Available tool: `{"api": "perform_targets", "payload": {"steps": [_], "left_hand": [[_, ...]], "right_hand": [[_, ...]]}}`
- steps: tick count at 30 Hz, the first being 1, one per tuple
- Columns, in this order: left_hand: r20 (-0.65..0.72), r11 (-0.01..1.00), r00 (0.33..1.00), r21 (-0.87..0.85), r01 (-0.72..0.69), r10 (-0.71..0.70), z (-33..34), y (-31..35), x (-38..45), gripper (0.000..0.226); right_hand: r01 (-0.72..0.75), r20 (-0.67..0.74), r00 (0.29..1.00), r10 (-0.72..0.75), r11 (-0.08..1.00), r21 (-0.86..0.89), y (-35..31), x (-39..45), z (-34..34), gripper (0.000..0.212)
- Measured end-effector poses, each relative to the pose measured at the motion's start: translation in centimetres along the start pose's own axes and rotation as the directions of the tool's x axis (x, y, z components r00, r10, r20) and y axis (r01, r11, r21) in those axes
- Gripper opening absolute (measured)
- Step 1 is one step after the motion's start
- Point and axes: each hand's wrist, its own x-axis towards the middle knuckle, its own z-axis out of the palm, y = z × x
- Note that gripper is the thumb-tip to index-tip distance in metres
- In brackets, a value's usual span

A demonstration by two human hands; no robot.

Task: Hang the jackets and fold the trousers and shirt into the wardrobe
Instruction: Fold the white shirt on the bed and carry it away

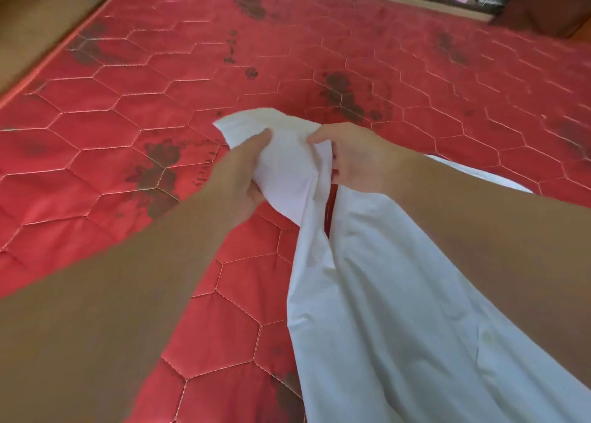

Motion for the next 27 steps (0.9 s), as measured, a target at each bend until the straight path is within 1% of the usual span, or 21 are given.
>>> {"api": "perform_targets", "payload": {"steps": [1,2,3,4,5,6,8,9,10,11,13,14,15,17,18,20,22,23,25,26,27], "left_hand": [[-0.081,0.990,0.996,0.140,-0.011,0.022,-0.1,0.7,0.4,0.018],[-0.113,0.960,0.992,0.280,-0.026,0.060,-0.2,1.3,0.7,0.019],[-0.111,0.922,0.989,0.386,-0.045,0.095,-0.3,1.7,0.9,0.025],[-0.104,0.892,0.986,0.447,-0.069,0.129,-0.4,2.1,1.1,0.030],[-0.095,0.877,0.984,0.471,-0.091,0.153,-0.2,2.5,1.2,0.032],[-0.082,0.875,0.983,0.473,-0.106,0.163,0.2,2.8,1.3,0.036],[-0.066,0.884,0.985,0.455,-0.110,0.157,1.7,3.3,1.5,0.050],[-0.065,0.885,0.985,0.452,-0.114,0.160,2.6,3.6,1.6,0.056],[-0.062,0.878,0.983,0.463,-0.123,0.171,3.6,3.8,1.6,0.060],[-0.048,0.860,0.982,0.492,-0.134,0.181,4.5,4.1,1.5,0.063],[0.021,0.851,0.987,0.504,-0.150,0.161,6.3,4.6,1.4,0.062],[0.057,0.880,0.989,0.452,-0.148,0.137,7.3,4.8,1.3,0.057],[0.083,0.918,0.989,0.368,-0.146,0.124,8.1,4.9,1.2,0.048],[0.038,0.953,0.984,0.243,-0.178,0.174,9.4,4.0,1.2,0.026],[-0.022,0.937,0.973,0.273,-0.217,0.231,9.8,3.1,1.3,0.018],[-0.127,0.821,0.929,0.519,-0.237,0.348,9.4,-0.1,1.6,0.021],[-0.164,0.684,0.920,0.716,-0.137,0.356,7.7,-4.4,1.2,0.032],[-0.191,0.654,0.938,0.755,-0.047,0.288,6.9,-6.4,0.8,0.035],[-0.233,0.584,0.964,0.803,0.118,0.125,5.4,-9.6,0.2,0.027],[-0.256,0.550,0.963,0.817,0.170,0.083,5.0,-10.5,-0.1,0.025],[-0.288,0.544,0.956,0.813,0.208,0.065,4.9,-10.8,-0.1,0.033]], "right_hand": [[0.012,-0.174,0.984,-0.025,0.997,-0.076,0.5,0.3,-0.2,0.007],[0.039,-0.340,0.933,-0.120,0.971,-0.237,1.3,0.4,-0.2,0.005],[0.071,-0.445,0.844,-0.299,0.886,-0.459,2.4,0.3,0.1,0.007],[0.113,-0.457,0.746,-0.485,0.767,-0.631,3.5,0.3,0.6,0.011],[0.199,-0.398,0.695,-0.599,0.692,-0.694,4.3,0.2,1.4,0.017],[0.290,-0.323,0.729,-0.603,0.700,-0.653,4.8,0.0,2.4,0.024],[0.342,-0.144,0.888,-0.437,0.836,-0.429,4.5,-0.8,4.4,0.040],[0.341,-0.028,0.929,-0.369,0.883,-0.322,4.0,-1.0,5.3,0.046],[0.364,0.062,0.930,-0.361,0.889,-0.278,3.6,-1.2,5.8,0.045],[0.391,0.089,0.920,-0.382,0.881,-0.267,3.4,-1.4,6.0,0.039],[0.379,-0.003,0.922,-0.388,0.902,-0.208,3.0,-2.4,4.9,0.031],[0.334,-0.089,0.934,-0.346,0.934,-0.127,2.8,-2.9,3.6,0.031],[0.281,-0.158,0.948,-0.275,0.960,0.013,2.8,-3.4,1.8,0.032],[0.181,-0.193,0.974,-0.115,0.912,0.369,3.8,-4.1,-2.8,0.026],[0.132,-0.202,0.978,-0.049,0.896,0.424,4.8,-4.5,-5.0,0.023],[-0.064,-0.241,0.961,0.139,0.953,0.295,8.0,-5.6,-8.4,0.021],[-0.285,-0.280,0.905,0.320,0.945,0.161,11.5,-6.4,-10.8,0.032],[-0.323,-0.265,0.895,0.358,0.931,0.168,12.5,-6.6,-11.6,0.040],[-0.293,-0.236,0.910,0.342,0.931,0.220,13.2,-6.2,-12.6,0.057],[-0.268,-0.235,0.917,0.322,0.934,0.235,13.0,-5.7,-12.6,0.063],[-0.248,-0.237,0.922,0.307,0.936,0.250,12.5,-5.2,-12.3,0.066]]}}
